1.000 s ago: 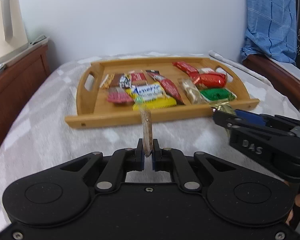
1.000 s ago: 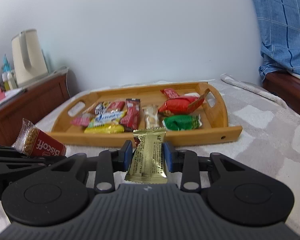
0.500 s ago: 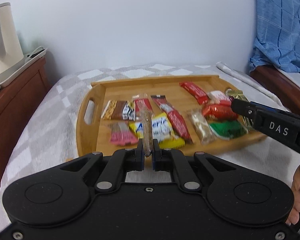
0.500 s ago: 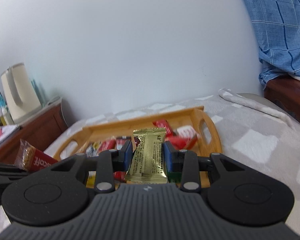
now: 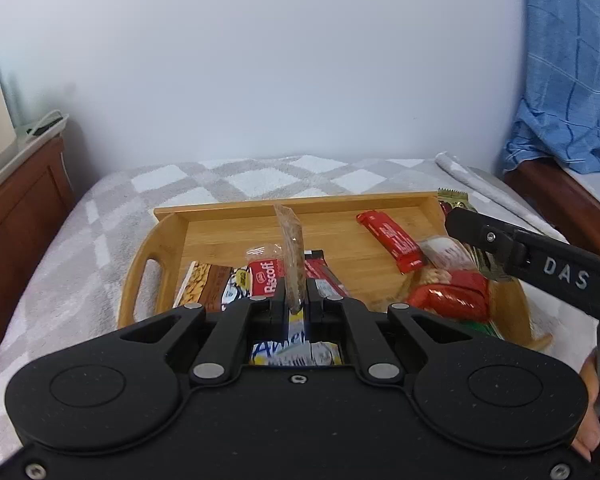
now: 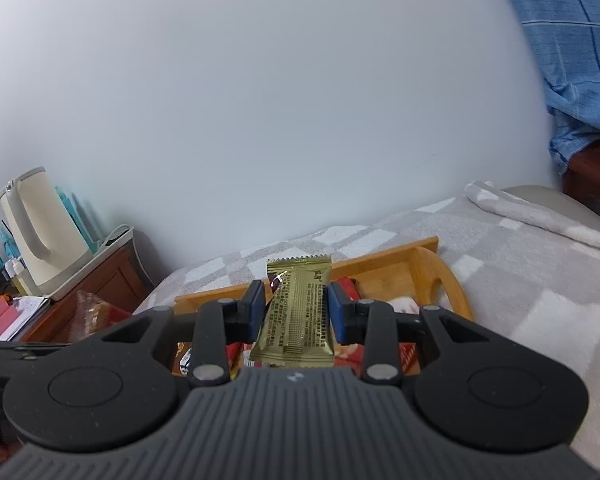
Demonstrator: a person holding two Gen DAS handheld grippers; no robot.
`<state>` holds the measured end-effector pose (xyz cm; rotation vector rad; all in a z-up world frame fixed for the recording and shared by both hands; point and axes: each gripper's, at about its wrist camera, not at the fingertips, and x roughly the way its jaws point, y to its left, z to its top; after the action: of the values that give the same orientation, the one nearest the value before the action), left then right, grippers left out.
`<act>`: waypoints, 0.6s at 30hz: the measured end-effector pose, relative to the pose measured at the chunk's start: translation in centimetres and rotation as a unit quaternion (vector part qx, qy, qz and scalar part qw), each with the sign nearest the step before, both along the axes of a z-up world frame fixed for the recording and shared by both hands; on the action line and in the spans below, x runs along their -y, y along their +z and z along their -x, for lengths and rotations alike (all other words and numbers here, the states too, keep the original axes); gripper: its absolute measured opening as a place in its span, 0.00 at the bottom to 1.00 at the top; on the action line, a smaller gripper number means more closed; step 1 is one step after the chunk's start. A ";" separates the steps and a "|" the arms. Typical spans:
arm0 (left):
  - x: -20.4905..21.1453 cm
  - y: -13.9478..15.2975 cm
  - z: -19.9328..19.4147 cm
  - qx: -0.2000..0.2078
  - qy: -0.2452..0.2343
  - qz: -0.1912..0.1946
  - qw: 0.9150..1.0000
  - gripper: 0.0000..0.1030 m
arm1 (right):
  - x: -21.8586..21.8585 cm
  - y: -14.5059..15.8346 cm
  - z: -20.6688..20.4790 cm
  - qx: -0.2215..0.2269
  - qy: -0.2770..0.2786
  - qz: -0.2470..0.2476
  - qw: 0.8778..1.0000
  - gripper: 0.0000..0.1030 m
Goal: Organize snacks
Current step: 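Carry the red biscuit pack and gold pack with both tools over the tray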
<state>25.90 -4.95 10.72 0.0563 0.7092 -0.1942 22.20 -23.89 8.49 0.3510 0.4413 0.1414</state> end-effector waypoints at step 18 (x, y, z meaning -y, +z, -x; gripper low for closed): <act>1.6 -3.0 -6.7 -0.038 0.001 -0.023 0.999 0.06 | 1.0 -2.9 -6.5 -0.032 0.009 -0.017 0.999 0.37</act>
<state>32.55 -6.51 7.68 0.0928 0.7904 -0.1786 28.71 -24.87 5.64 0.3855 0.5069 0.1562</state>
